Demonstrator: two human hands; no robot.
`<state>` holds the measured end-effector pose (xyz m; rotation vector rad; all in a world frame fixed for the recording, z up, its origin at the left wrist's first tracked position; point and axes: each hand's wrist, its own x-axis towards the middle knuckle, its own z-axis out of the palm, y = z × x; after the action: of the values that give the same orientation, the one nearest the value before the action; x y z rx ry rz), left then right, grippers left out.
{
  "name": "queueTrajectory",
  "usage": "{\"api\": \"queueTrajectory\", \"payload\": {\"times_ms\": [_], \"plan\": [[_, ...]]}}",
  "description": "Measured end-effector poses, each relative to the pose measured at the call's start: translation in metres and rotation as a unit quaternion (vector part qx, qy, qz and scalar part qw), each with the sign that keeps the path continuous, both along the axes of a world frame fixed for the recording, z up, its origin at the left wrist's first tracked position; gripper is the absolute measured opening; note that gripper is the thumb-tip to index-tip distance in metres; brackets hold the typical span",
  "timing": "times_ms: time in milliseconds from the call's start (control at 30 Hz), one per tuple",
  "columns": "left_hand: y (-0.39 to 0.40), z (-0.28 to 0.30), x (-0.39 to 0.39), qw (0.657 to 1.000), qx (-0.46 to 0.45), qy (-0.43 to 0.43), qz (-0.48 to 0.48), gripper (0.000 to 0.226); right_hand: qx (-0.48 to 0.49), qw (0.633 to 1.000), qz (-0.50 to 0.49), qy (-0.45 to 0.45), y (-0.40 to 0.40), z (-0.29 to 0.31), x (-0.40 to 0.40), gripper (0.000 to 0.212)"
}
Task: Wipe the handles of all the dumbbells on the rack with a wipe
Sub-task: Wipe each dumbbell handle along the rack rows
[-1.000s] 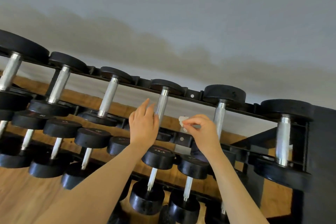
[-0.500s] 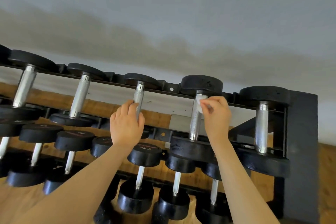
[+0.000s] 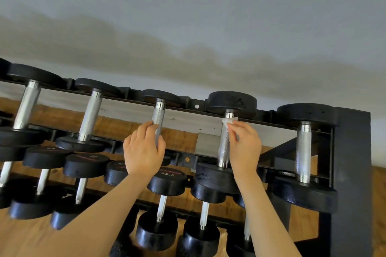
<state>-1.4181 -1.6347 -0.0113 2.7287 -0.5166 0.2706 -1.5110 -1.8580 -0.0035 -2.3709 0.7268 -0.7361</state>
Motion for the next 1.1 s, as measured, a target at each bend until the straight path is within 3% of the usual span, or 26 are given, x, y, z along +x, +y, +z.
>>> {"api": "queueTrajectory", "payload": {"times_ms": [200,300,400,633,767,933,1100], "plan": [[0.0,0.0,0.0,1.0,-0.002,0.006,0.001,0.031,0.08,0.996,0.042,0.015,-0.004,0.002,0.004,0.031],[0.001,-0.001,0.0,1.0,-0.006,0.008,-0.001,0.03,0.015,0.995,0.097,0.025,-0.009,-0.002,-0.01,0.035],[0.001,-0.001,0.0,1.0,-0.006,0.006,-0.002,0.029,0.026,0.989,0.145,0.019,-0.017,-0.006,-0.022,0.038],[0.001,-0.001,-0.001,1.0,-0.005,0.008,-0.003,0.027,0.077,0.993,0.091,0.016,-0.019,-0.004,-0.008,0.036],[0.0,0.0,-0.001,1.0,0.0,0.016,0.0,0.027,0.081,0.99,0.113,0.02,-0.012,-0.001,-0.017,0.04],[-0.001,0.003,-0.001,1.0,-0.005,0.023,-0.005,0.043,0.076,0.987,0.135,0.051,-0.021,-0.002,-0.017,0.052],[-0.001,0.004,-0.001,0.999,-0.001,0.034,-0.006,0.05,0.076,0.989,0.125,0.035,-0.018,-0.004,-0.015,0.046]]}}
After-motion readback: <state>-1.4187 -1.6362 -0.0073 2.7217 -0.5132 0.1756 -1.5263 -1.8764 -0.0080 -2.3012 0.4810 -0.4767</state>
